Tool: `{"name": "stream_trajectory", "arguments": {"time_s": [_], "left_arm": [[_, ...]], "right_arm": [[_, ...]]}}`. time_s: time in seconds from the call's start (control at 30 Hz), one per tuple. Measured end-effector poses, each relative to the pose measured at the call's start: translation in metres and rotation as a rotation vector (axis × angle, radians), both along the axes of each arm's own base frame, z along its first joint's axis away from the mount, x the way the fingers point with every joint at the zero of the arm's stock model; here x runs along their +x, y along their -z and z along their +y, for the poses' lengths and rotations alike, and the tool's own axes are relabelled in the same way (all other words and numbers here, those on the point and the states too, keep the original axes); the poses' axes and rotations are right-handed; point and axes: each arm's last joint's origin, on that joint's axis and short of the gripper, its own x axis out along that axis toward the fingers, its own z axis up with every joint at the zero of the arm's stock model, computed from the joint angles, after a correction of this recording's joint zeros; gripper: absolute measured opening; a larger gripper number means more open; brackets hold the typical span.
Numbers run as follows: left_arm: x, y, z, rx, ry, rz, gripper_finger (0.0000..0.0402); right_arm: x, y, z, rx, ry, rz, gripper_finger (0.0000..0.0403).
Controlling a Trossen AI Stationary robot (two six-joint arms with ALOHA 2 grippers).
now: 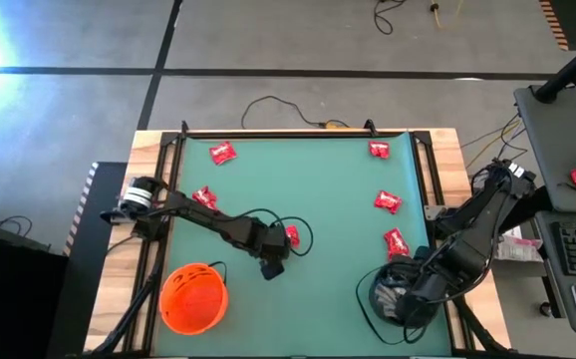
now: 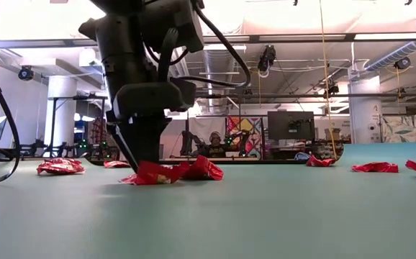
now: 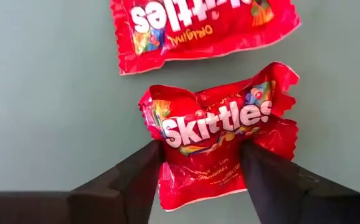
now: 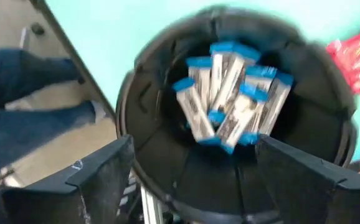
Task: Sort candy by brand, put in halloween buckets
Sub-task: Put the red chocolate candy into the orange bucket
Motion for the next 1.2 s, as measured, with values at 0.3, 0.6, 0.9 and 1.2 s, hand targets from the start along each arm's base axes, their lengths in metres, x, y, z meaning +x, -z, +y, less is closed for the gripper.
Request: {"name": "stream_trajectory", "arguments": {"time_s": [0.3,0.6,0.9,1.2], "left_arm": [[-0.001,-0.001,0.005,0.11,0.005,-0.011,0.0051],[-0.016,-0.068,0.007,0.095,-0.101,-0.208,0.0024],[-0.066,-0.188,-0.019,-0.045,-0.027,-0.446,0.0015],[-0.144,-0.24,-0.074,-0.221,0.083,-0.178,0.0014]], "right_arm": [[0.008,-0.011,-0.006,-0.108,-0.004,-0.164,0.0304],[0.019,-0.012,-0.015,-0.149,-0.122,-0.216,0.0293],[0.028,-0.012,-0.023,-0.208,-0.177,-0.27,0.0286],[0.034,-0.012,-0.03,-0.313,-0.188,-0.322,0.0286]]}}
